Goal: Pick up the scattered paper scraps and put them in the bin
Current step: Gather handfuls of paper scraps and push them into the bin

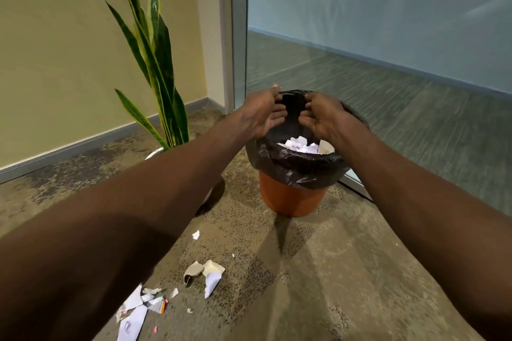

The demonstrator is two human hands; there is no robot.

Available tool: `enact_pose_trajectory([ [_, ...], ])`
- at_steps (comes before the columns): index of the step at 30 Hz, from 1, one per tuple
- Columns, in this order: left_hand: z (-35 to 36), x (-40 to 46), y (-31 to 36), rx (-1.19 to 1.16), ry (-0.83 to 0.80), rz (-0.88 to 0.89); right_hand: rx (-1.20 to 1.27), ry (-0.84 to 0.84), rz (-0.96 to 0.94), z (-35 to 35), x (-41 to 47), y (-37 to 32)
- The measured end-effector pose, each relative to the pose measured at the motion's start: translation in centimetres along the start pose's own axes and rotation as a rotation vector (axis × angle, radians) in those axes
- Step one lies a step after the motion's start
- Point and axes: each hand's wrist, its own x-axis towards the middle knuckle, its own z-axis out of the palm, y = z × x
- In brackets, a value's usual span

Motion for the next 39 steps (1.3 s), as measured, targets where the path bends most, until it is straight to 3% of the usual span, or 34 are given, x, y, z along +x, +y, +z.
enact_pose_trajectory([
  [3,-1.9,-0.8,0.1,-0.071,0.102,0.102,0.000,-0.178,-0.033,1.4,-2.6,-0.4],
  [7,-7.7,-3.2,-1.4,-0.104,0.280,0.198,-0.044,-0.556,-0.083,3.7,-7.8,0.5],
  [12,-17.2,-7.1,-7.7,0.004,0.457,0.042,-0.370,-0.847,0.038,9.3,-12.2,7.1],
  [14,-20.8,-9.4,-10.9,0.098,0.502,-0.025,-0.586,-0.853,0.097,11.3,-13.6,12.0],
  [17,-26.0,-13.2,-15.5,0.232,0.575,-0.047,-1.018,-0.716,0.042,12.4,-14.1,21.0],
  [19,-29.7,-16.0,-18.3,0.603,0.664,-0.017,-1.334,-0.581,0.003,11.5,-14.3,25.7],
  [21,-33.6,-19.5,-21.1,0.983,0.808,-0.044,-1.479,-0.444,0.052,10.3,-14.8,29.1],
  [23,-37.2,-22.8,-24.3,1.115,1.053,-0.151,-1.520,-0.388,0.094,9.9,-15.7,31.3],
  [26,-39.6,-26.6,-27.3,0.905,1.460,-0.547,-1.475,-0.379,0.143,11.1,-17.8,33.6],
  [28,-39.8,-28.2,-28.0,0.667,1.474,-0.734,-1.424,-0.533,0.058,12.7,-19.1,34.8],
  [30,-40.2,-29.0,-29.0,0.564,1.350,-0.809,-1.321,-0.736,-0.075,14.6,-20.5,35.3],
  [32,-40.4,-29.2,-30.2,0.777,1.189,-0.710,-1.243,-0.843,-0.266,16.1,-21.1,35.5],
  [34,-39.9,-29.1,-30.4,0.969,1.118,-0.443,-1.223,-0.862,-0.475,17.5,-20.9,35.3],
  [36,-38.6,-28.8,-29.1,0.903,1.183,-0.180,-1.170,-0.874,-0.525,19.0,-19.8,35.0],
  [39,-38.0,-28.1,-27.1,0.831,1.285,-0.068,-1.063,-0.864,-0.497,21.5,-17.1,34.4],
])
